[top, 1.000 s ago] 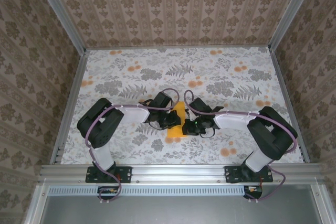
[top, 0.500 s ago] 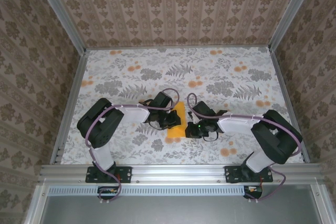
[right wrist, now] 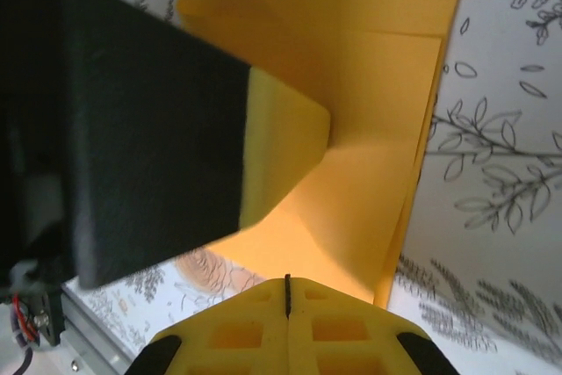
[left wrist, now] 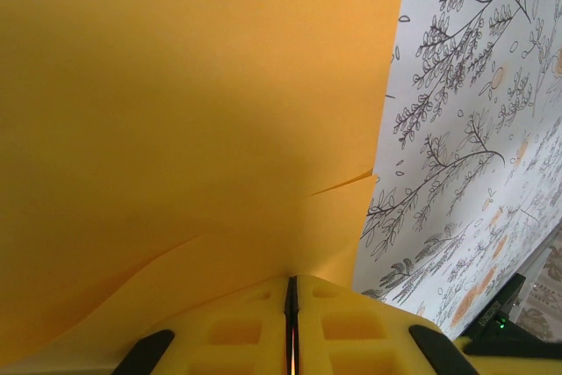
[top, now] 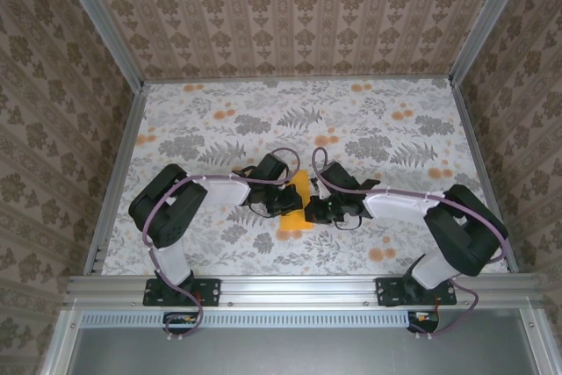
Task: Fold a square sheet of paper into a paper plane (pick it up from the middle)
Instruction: Fold the triangle a second time at the center of the table.
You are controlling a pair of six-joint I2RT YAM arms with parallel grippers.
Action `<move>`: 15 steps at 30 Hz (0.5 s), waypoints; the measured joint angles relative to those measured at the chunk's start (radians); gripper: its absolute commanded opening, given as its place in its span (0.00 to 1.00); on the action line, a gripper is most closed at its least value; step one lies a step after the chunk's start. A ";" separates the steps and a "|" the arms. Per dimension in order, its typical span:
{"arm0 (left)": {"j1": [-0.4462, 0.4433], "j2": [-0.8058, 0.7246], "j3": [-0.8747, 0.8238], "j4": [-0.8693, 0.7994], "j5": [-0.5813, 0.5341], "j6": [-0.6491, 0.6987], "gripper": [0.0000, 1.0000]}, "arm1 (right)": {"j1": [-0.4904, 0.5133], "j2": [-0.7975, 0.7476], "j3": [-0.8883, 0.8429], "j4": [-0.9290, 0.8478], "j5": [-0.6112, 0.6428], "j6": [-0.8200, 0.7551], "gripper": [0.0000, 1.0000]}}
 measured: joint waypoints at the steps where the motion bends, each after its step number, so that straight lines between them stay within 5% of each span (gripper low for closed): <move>1: 0.000 0.000 0.000 0.000 0.000 0.000 0.12 | -0.001 0.018 0.004 0.004 0.000 0.001 0.05; 15: 0.000 -0.003 0.010 -0.005 -0.002 0.010 0.15 | -0.013 0.057 -0.017 0.018 0.008 -0.002 0.04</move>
